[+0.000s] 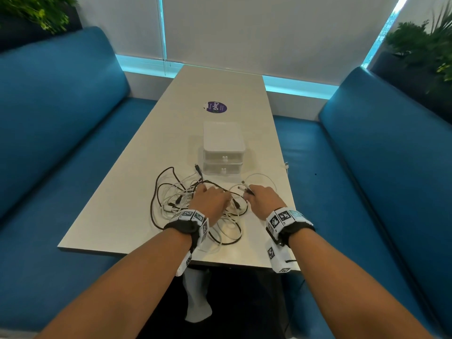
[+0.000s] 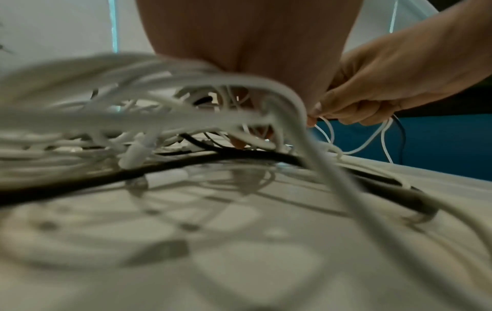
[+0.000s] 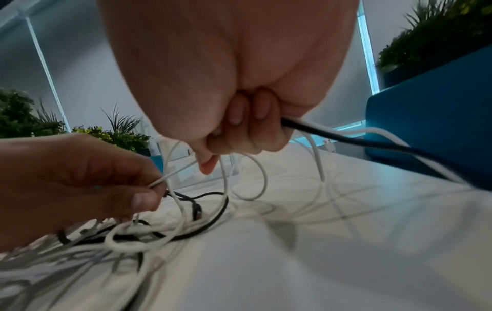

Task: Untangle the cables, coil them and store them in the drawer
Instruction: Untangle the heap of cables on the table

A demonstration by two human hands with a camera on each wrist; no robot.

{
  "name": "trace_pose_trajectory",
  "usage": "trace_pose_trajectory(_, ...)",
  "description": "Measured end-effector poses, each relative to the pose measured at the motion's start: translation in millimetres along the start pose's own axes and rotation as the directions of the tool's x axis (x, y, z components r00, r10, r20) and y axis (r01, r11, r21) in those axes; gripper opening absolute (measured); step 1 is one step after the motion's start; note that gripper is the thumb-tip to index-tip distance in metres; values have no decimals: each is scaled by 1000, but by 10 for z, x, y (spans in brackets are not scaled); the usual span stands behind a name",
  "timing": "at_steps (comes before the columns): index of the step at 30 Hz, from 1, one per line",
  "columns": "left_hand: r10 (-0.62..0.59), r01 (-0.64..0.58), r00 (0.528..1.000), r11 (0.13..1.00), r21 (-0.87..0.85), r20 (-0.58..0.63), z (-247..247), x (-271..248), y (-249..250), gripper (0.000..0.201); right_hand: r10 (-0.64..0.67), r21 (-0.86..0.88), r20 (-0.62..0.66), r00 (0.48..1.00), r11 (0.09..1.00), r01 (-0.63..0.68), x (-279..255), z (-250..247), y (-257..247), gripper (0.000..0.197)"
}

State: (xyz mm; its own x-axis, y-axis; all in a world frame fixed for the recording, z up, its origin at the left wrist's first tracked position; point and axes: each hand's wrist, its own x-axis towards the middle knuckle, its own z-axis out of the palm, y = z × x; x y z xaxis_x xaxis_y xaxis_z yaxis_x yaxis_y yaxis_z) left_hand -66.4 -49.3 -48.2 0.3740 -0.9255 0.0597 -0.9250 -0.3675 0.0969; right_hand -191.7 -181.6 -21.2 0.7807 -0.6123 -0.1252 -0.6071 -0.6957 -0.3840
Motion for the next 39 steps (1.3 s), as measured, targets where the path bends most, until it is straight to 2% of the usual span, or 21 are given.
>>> trace_pose_trajectory(5, 4, -5, 1000, 1000, 7, 26, 32, 1, -15, 25, 26, -128, -17, 1000, 991, -28, -44, -17, 85, 25)
trace_pose_trajectory(7, 16, -16, 1000, 1000, 9, 21, 36, -20, -21, 19, 27, -148, -26, 999, 989, -31, -49, -10, 112, 24)
trace_pose_trajectory(9, 24, -23, 999, 1000, -17, 23, -4, -30, -50, 5, 43, -135, -39, 998, 990, -48, -48, -25, 141, 22)
trace_pose_trajectory(12, 40, -37, 997, 999, -38, 70, -70, -4, -25, 18, 47, -139, -50, 998, 989, -54, -42, -87, 148, 21)
trace_pose_trajectory(16, -5, 16, 995, 993, -113, 102, -63, 36, 59, 37, 67, -145, -101, 993, 986, -81, -30, -211, 196, 22)
trace_pose_trajectory(20, 18, -17, 996, 1000, -18, 86, -123, 88, 152, 39, 133, -151, -108, 985, 977, -148, -74, -272, 347, 22)
trace_pose_trajectory(23, 41, -42, 996, 999, 18, 73, -205, 123, 186, 18, 173, -177, -112, 979, 966, -191, -91, -237, 367, 20)
trace_pose_trajectory(26, 16, -22, 996, 997, 75, 84, -227, 94, 65, 26, 222, -208, -85, 971, 950, -235, -121, -214, 391, 18)
trace_pose_trajectory(29, -6, -8, 996, 989, 148, 93, -234, 12, -164, 24, 281, -236, -49, 958, 929, -285, -161, -243, 524, 19)
trace_pose_trajectory(32, 18, -34, 996, 982, 186, 86, -232, -40, -220, 20, 285, -213, -47, 957, 933, -289, -182, -211, 569, 17)
trace_pose_trajectory(33, 35, -47, 997, 979, 199, 65, -230, -44, -180, 21, 283, -202, -57, 957, 936, -289, -176, -186, 546, 17)
trace_pose_trajectory(35, 46, -56, 997, 983, 172, 66, -230, -44, -67, 38, 282, -188, -86, 955, 937, -294, -159, -147, 487, 14)
trace_pose_trajectory(37, 45, -68, 987, 987, 149, 153, -196, -36, 38, 53, 282, -190, -104, 954, 936, -297, -155, -141, 444, 14)
trace_pose_trajectory(39, 52, -93, 973, 980, 178, 225, -176, -44, 112, 52, 282, -183, -108, 953, 937, -298, -159, -153, 433, 17)
